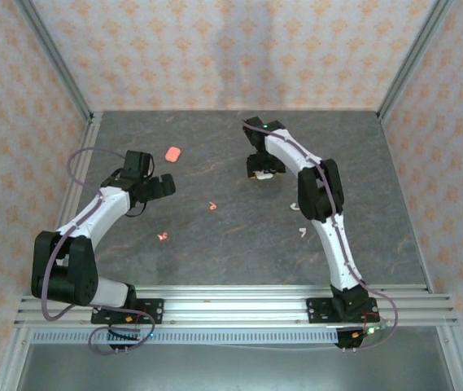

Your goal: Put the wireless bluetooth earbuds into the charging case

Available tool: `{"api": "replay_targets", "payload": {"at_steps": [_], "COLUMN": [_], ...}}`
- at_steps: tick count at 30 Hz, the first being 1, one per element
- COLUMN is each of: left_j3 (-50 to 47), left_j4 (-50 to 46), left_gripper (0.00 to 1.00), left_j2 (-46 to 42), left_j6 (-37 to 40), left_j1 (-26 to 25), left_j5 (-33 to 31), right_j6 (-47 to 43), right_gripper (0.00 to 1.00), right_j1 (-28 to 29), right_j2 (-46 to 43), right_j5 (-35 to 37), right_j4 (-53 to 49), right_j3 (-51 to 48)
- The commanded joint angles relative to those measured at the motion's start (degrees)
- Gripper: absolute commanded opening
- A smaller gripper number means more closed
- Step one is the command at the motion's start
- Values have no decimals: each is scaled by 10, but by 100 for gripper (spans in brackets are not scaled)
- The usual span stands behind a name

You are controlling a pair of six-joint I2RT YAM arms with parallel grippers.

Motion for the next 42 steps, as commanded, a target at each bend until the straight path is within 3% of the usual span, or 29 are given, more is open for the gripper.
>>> {"api": "replay_targets", "payload": {"at_steps": [1, 11, 23, 28, 33, 42], "left_j3": [14, -2, -19, -73, -111, -47], "left_j4": [-10, 6, 47, 163, 303, 433], "left_gripper": [100, 100, 100, 100, 100, 92], "left_j2": [-3, -25, -76, -129, -165, -83], "left_j6": [-2, -1, 46, 41, 25, -3], "left_j1": [-6, -18, -70, -143, -222, -287], "left_j5": [11, 35, 115, 147, 132, 168], "right_j6": [-2, -8, 170, 277, 338, 405], "right_gripper": [73, 56, 56, 56, 56, 55], "right_j1": [-21, -28, 15, 22, 23, 23], "right_j2": [20, 2, -237, -346, -437, -507], "right_j5": [-43, -88, -142, -180, -182, -234], "right_j4": [-10, -22, 136, 212, 222, 211], "right_j3": [15, -18, -343, -437, -443, -376]}}
